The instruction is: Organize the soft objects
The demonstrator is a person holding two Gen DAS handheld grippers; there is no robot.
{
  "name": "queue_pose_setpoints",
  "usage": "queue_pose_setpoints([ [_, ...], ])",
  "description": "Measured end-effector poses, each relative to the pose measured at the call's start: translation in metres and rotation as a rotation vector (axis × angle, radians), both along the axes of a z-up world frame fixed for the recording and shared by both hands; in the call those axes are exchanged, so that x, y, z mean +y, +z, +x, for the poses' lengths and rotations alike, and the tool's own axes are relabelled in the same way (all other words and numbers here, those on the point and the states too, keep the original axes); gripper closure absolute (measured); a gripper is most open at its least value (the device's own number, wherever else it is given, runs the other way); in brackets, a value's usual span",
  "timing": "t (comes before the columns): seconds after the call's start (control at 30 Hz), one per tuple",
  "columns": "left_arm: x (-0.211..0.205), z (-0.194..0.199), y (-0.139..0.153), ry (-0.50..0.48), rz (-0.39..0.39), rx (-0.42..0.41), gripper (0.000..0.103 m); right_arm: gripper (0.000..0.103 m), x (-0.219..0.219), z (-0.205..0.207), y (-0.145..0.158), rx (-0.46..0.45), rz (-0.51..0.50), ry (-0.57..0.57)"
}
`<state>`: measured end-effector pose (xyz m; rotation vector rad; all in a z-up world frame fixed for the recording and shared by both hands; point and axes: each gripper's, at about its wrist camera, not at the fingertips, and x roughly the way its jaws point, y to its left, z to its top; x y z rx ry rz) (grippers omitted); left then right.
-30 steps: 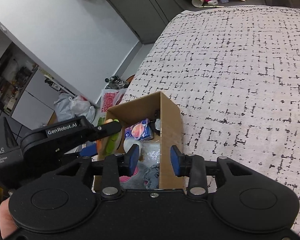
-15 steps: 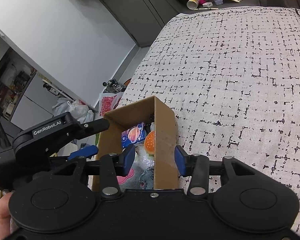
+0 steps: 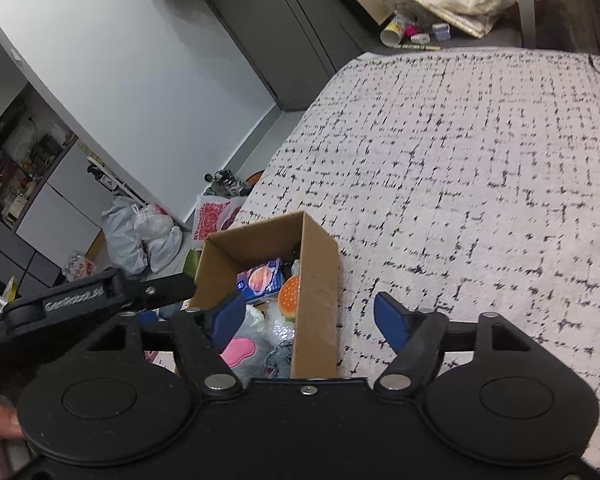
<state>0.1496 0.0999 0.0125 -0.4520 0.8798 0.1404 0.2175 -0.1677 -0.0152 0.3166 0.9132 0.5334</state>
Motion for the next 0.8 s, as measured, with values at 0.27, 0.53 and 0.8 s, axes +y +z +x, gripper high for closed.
queue_pose_setpoints([
  [0.27,-0.011,-0.023,0.019,-0.024,0.090,-0.050,0.017,0.017,-0.015,-0.017,0.013,-0.060,-0.021,-0.021],
  [0.53,-0.028,-0.039,0.029,-0.073,0.178,-0.051,0.015,0.006,-0.034,-0.033,0.029,-0.124,-0.041,-0.081],
  [0.8,-0.048,-0.058,0.039,-0.121,0.242,-0.080,0.011,0.001,-0.051,-0.054,0.035,-0.163,-0.047,-0.096],
])
